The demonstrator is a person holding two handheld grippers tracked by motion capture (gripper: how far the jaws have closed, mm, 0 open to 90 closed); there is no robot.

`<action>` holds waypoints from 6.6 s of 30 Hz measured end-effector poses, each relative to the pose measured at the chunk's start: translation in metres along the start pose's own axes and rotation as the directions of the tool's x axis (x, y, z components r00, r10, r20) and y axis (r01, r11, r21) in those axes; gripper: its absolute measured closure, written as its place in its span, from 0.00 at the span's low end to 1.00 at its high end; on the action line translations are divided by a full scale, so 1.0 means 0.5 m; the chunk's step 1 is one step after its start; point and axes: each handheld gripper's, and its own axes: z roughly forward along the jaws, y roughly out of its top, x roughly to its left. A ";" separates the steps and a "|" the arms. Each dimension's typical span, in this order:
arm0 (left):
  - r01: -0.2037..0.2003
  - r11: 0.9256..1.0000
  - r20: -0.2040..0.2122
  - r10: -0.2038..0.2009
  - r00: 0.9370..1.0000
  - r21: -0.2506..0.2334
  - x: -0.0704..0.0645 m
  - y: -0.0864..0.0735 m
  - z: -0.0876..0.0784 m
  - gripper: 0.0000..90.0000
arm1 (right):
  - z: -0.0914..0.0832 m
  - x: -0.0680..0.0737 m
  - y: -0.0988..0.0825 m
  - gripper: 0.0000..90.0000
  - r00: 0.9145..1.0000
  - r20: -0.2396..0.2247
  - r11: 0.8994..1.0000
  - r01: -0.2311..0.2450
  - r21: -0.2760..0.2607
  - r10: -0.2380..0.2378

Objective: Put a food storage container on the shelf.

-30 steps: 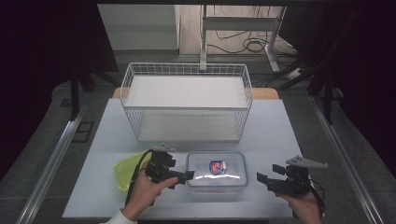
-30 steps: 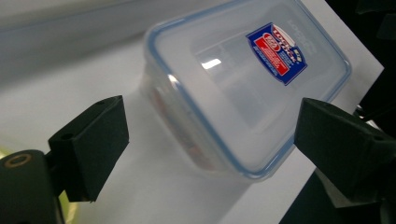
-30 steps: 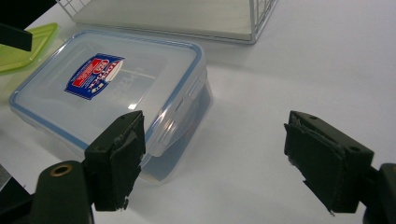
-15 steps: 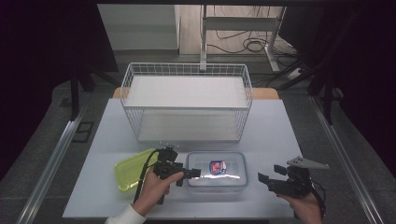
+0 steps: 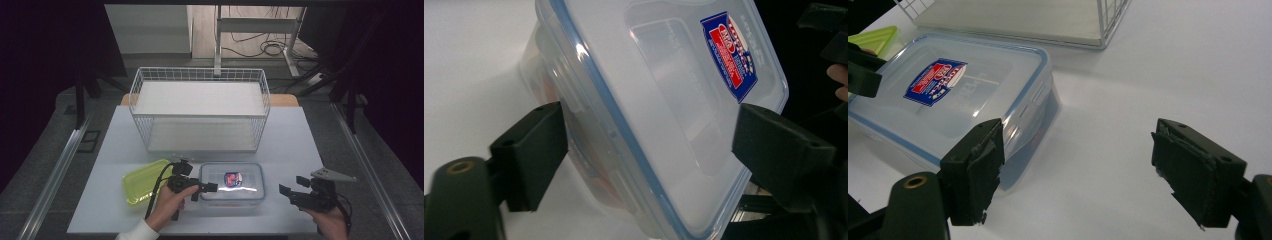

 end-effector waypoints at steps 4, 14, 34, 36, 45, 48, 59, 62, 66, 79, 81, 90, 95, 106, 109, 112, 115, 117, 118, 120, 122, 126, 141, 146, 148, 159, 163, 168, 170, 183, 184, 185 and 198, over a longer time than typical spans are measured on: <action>-0.003 1.000 -0.007 0.003 1.000 -0.005 -0.001 -0.002 0.000 0.19 | 0.010 0.006 0.007 0.24 0.999 -0.047 1.000 -0.019 0.005 0.019; -0.025 1.000 -0.014 0.025 1.000 -0.016 -0.003 -0.006 -0.006 0.23 | 0.096 0.031 0.050 0.22 0.988 -0.144 0.992 -0.037 0.121 0.054; -0.043 0.999 -0.017 0.043 0.999 -0.022 -0.004 -0.007 -0.006 0.23 | 0.172 0.021 0.042 0.20 0.943 -0.270 0.958 -0.123 0.259 0.194; -0.043 0.999 -0.017 0.043 0.999 -0.022 -0.004 -0.006 -0.006 0.23 | 0.176 0.020 0.041 0.22 0.934 -0.287 0.955 -0.133 0.267 0.211; -0.045 0.999 -0.018 0.044 0.999 -0.029 -0.005 -0.007 -0.006 0.23 | 0.174 0.006 0.035 0.31 0.904 -0.310 0.937 -0.207 0.281 0.293; -0.059 0.997 -0.027 0.058 0.998 -0.040 -0.008 -0.009 -0.011 0.25 | 0.169 0.000 0.032 0.35 0.897 -0.322 0.937 -0.217 0.272 0.302; -0.096 0.989 -0.021 0.094 0.995 -0.109 -0.022 -0.034 -0.041 0.44 | 0.121 0.015 0.019 0.45 0.917 -0.338 0.969 -0.153 0.194 0.212; -0.112 0.987 -0.011 0.112 0.994 -0.118 -0.024 -0.040 -0.048 0.48 | 0.110 0.019 0.011 0.47 0.919 -0.344 0.976 -0.138 0.169 0.190; -0.121 0.985 -0.005 0.122 0.993 -0.120 -0.026 -0.045 -0.054 0.51 | 0.101 0.023 0.006 0.49 0.921 -0.348 0.980 -0.128 0.153 0.175; -0.172 0.976 0.025 0.177 0.984 -0.134 -0.023 -0.058 -0.065 0.57 | 0.083 0.020 -0.010 0.55 0.909 -0.383 0.985 -0.124 0.122 0.162; -0.182 0.974 0.017 0.186 0.982 -0.138 -0.026 -0.060 -0.066 0.57 | 0.081 0.021 -0.014 0.55 0.909 -0.385 0.986 -0.123 0.110 0.157; -0.188 0.970 0.014 0.192 0.981 -0.151 -0.027 -0.066 -0.066 0.57 | 0.078 0.023 -0.018 0.55 0.909 -0.384 0.986 -0.134 0.098 0.162; -0.184 0.970 0.014 0.189 0.982 -0.156 -0.028 -0.067 -0.066 0.57 | 0.077 0.023 -0.019 0.55 0.907 -0.386 0.985 -0.141 0.097 0.168; -0.194 0.967 0.012 0.199 0.980 -0.167 -0.037 -0.066 -0.073 0.57 | 0.069 0.022 -0.016 0.56 0.904 -0.395 0.986 -0.145 0.083 0.166; -0.205 0.963 0.008 0.210 0.978 -0.172 -0.041 -0.065 -0.077 0.57 | 0.066 0.024 -0.014 0.56 0.905 -0.396 0.988 -0.139 0.071 0.156; -0.211 0.961 0.008 0.216 0.976 -0.177 -0.045 -0.064 -0.080 0.57 | 0.061 0.027 -0.011 0.56 0.907 -0.395 0.989 -0.135 0.060 0.148; -0.222 0.958 0.008 0.227 0.974 -0.181 -0.049 -0.062 -0.089 0.57 | 0.053 0.034 -0.006 0.56 0.911 -0.390 0.991 -0.130 0.045 0.137; -0.225 0.956 0.005 0.230 0.973 -0.187 -0.053 -0.060 -0.094 0.57 | 0.048 0.037 -0.003 0.56 0.912 -0.390 0.991 -0.126 0.036 0.130; -0.230 0.955 0.006 0.235 0.972 -0.189 -0.057 -0.060 -0.097 0.57 | 0.046 0.038 -0.001 0.56 0.912 -0.391 0.992 -0.126 0.029 0.127; -0.243 0.950 -0.003 0.247 0.969 -0.194 -0.062 -0.059 -0.102 0.57 | 0.039 0.042 0.004 0.56 0.914 -0.390 0.993 -0.115 0.017 0.112; -0.244 0.950 0.001 0.249 0.969 -0.194 -0.063 -0.058 -0.105 0.57 | 0.036 0.045 0.006 0.56 0.915 -0.389 0.994 -0.111 0.010 0.106; -0.243 0.952 0.008 0.249 0.969 -0.185 -0.064 -0.055 -0.111 0.58 | 0.032 0.049 0.009 0.56 0.917 -0.388 0.995 -0.105 0.002 0.097; -0.280 0.940 -0.015 0.283 0.959 -0.192 -0.075 -0.042 -0.142 0.58 | 0.027 0.062 0.026 0.56 0.912 -0.402 0.995 -0.099 -0.034 0.077; -0.286 0.936 -0.024 0.287 0.958 -0.204 -0.078 -0.034 -0.156 0.58 | 0.029 0.066 0.037 0.56 0.909 -0.411 0.994 -0.096 -0.051 0.067; -0.284 0.936 -0.024 0.286 0.958 -0.208 -0.077 -0.031 -0.162 0.58 | 0.031 0.066 0.042 0.57 0.905 -0.420 0.994 -0.098 -0.058 0.065; -0.292 0.924 -0.032 0.294 0.955 -0.246 -0.077 -0.001 -0.211 0.59 | 0.033 0.088 0.100 0.57 0.904 -0.427 0.994 -0.058 -0.096 0.011; -0.299 0.919 -0.044 0.298 0.954 -0.258 -0.080 0.015 -0.232 0.59 | 0.035 0.096 0.126 0.57 0.902 -0.432 0.993 -0.047 -0.112 -0.006; -0.310 0.913 -0.058 0.306 0.950 -0.266 -0.082 0.031 -0.252 0.59 | 0.039 0.102 0.153 0.57 0.899 -0.437 0.992 -0.036 -0.124 -0.022; -0.312 0.911 -0.066 0.306 0.950 -0.270 -0.083 0.039 -0.259 0.59 | 0.042 0.103 0.165 0.57 0.898 -0.440 0.991 -0.034 -0.128 -0.026; -0.317 0.903 -0.074 0.309 0.948 -0.289 -0.081 0.076 -0.296 0.59 | 0.053 0.116 0.221 0.57 0.895 -0.444 0.988 -0.024 -0.151 -0.046; -0.317 0.903 -0.075 0.309 0.948 -0.290 -0.081 0.078 -0.298 0.59 | 0.053 0.116 0.221 0.57 0.895 -0.444 0.988 -0.024 -0.151 -0.046; -0.315 0.902 -0.074 0.307 0.949 -0.295 -0.080 0.086 -0.304 0.59 | 0.054 0.118 0.231 0.57 0.895 -0.442 0.988 -0.018 -0.152 -0.052; -0.333 0.883 -0.085 0.324 0.942 -0.330 -0.085 0.147 -0.351 0.59 | 0.054 0.129 0.314 0.57 0.896 -0.436 0.983 0.005 -0.185 -0.087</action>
